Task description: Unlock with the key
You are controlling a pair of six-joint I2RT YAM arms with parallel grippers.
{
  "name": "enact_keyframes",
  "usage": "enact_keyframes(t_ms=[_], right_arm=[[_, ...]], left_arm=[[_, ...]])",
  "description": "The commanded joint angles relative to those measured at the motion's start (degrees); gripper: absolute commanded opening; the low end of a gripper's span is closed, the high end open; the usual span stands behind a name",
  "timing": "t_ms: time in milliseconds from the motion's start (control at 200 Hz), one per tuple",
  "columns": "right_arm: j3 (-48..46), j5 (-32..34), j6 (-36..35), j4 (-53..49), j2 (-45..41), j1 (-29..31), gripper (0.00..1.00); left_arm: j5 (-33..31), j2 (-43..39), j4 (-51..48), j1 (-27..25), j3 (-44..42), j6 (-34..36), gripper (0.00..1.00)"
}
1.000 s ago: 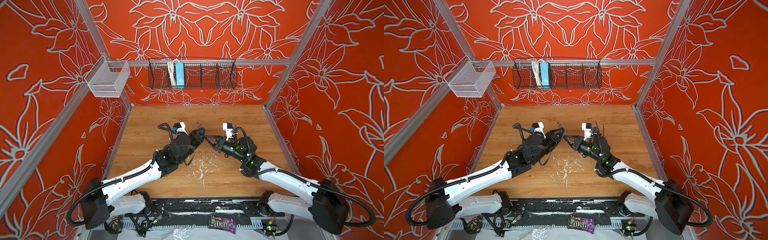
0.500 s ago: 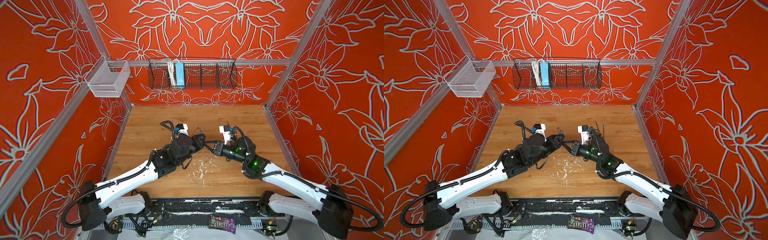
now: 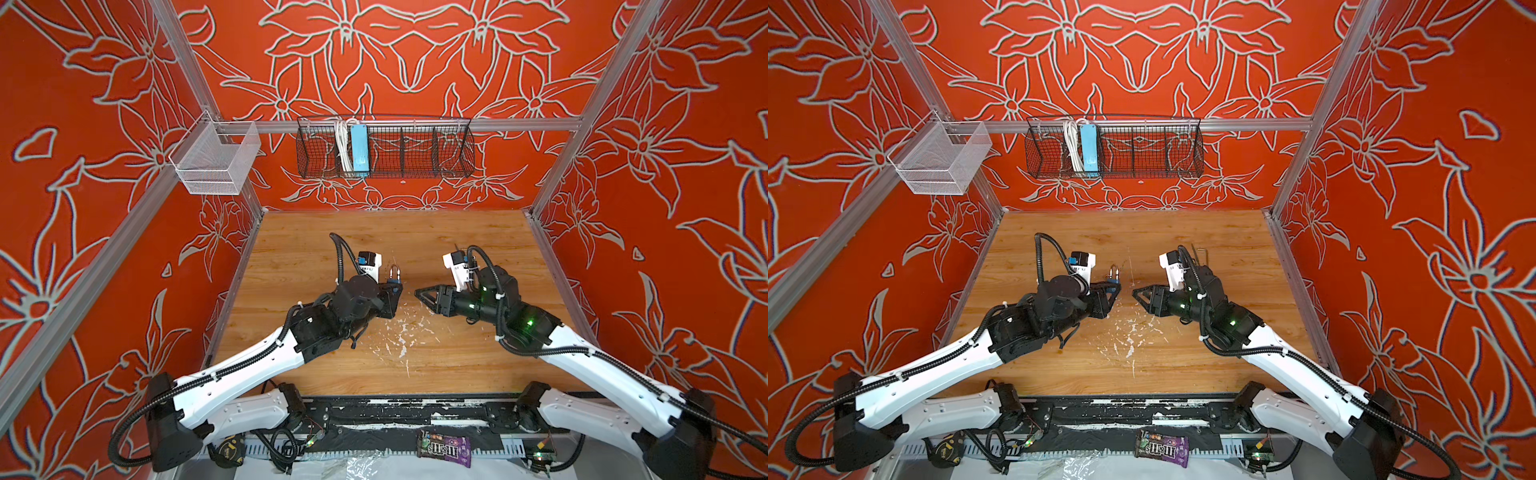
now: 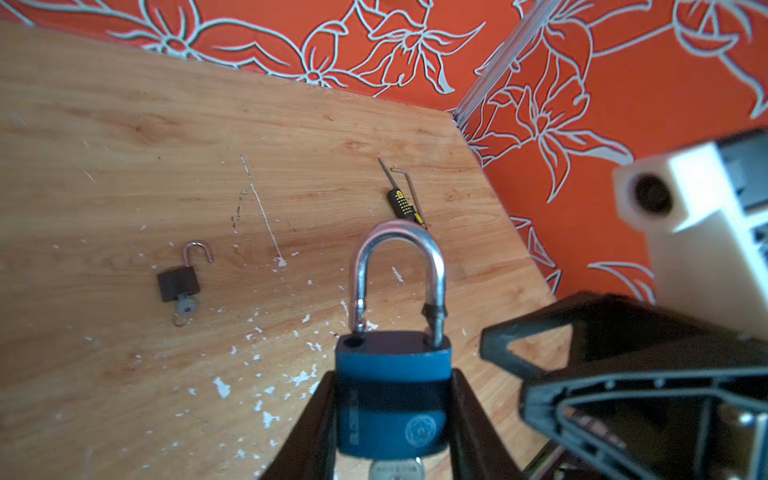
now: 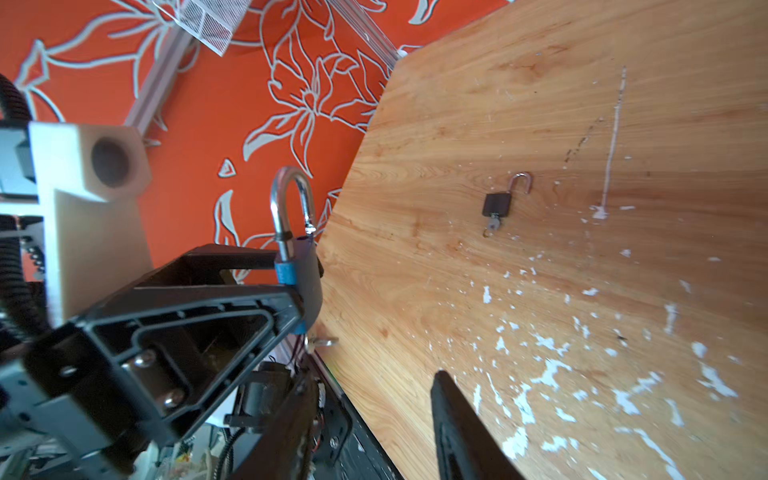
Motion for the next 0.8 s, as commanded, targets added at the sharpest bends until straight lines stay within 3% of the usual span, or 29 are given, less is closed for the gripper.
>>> enact_keyframes(t_ms=[0, 285, 505, 796], right_arm=[[4.7, 0.4, -6.7, -11.6, -0.1, -0.3, 0.51], [13.8, -0.2, -12.2, -19.4, 4.7, -0.4, 0.56], [20.0, 1.0, -14.1, -22.7, 10.6, -0.4, 0.59], [28.8, 2.5, -17.7, -27.8, 19.0, -0.7, 0.62]], left_arm=[[0.8, -2.0, 3.3, -0.2, -3.1, 10.7, 0.00], [4.2, -6.1, 11.8, -0.2, -11.4, 23.1, 0.00], [8.2, -6.4, 17.7, -0.2, -14.4, 26.8, 0.00], [9.0, -5.9, 19.5, -0.2, -14.6, 27.4, 0.00]])
